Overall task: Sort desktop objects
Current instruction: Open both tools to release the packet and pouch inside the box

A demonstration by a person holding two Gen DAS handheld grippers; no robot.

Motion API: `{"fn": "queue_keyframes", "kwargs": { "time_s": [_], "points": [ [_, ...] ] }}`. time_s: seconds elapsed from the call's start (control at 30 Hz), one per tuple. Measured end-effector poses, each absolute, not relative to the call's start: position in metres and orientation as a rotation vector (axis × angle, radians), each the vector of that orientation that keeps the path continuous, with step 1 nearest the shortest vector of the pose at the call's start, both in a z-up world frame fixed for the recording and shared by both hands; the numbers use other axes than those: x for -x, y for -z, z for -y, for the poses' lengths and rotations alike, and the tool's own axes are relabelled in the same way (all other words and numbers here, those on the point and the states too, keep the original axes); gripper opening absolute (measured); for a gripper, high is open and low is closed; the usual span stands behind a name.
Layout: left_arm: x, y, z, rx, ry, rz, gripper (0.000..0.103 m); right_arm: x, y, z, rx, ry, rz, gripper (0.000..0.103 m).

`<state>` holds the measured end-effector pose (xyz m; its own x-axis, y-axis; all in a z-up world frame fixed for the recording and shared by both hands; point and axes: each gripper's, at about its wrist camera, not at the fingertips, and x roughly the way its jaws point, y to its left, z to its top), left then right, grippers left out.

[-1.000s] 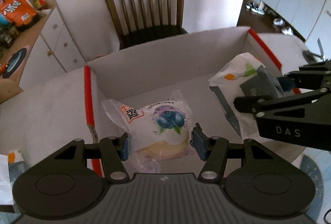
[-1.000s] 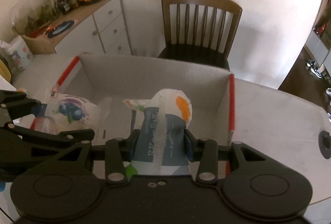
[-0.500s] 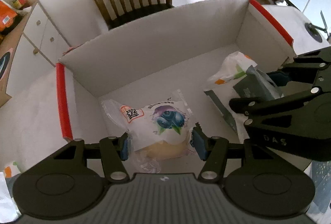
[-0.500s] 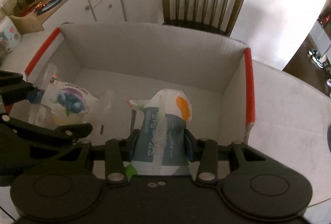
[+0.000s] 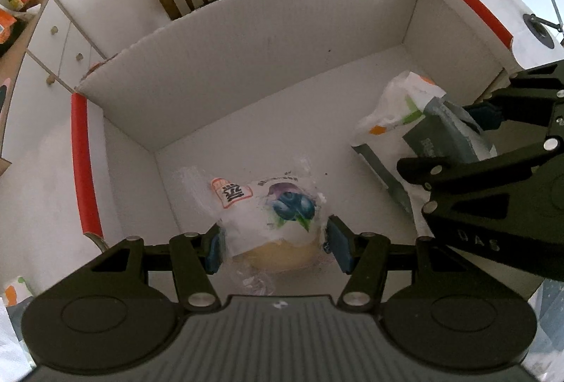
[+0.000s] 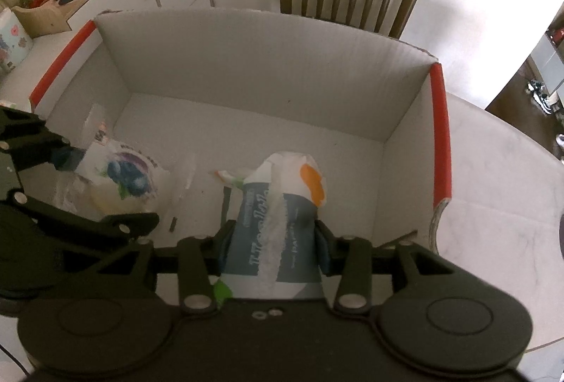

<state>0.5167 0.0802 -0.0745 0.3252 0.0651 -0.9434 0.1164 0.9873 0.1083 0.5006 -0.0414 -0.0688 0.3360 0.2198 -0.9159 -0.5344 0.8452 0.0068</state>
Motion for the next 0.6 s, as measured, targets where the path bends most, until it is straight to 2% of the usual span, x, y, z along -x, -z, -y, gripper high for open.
{"fn": "queue_keyframes", "kwargs": {
  "time_s": [0.37, 0.5, 0.6],
  "points": [
    [-0.504, 0.056, -0.082, -0.159, 0.005, -1.187, 0.067, -0.498, 0.054, 0.045, 0.295, -0.522, -1.105, 0.053],
    [-0.496, 0.046, -0.089, -0.13, 0.016, -1.165, 0.067, -0.492, 0.039, 0.049, 0.301, -0.527, -1.065, 0.066],
    [-0.488, 0.036, -0.089, -0.118, 0.019, -1.147, 0.067, -0.489, 0.027, 0.055, 0.29, -0.543, -1.053, 0.066]
  ]
}}
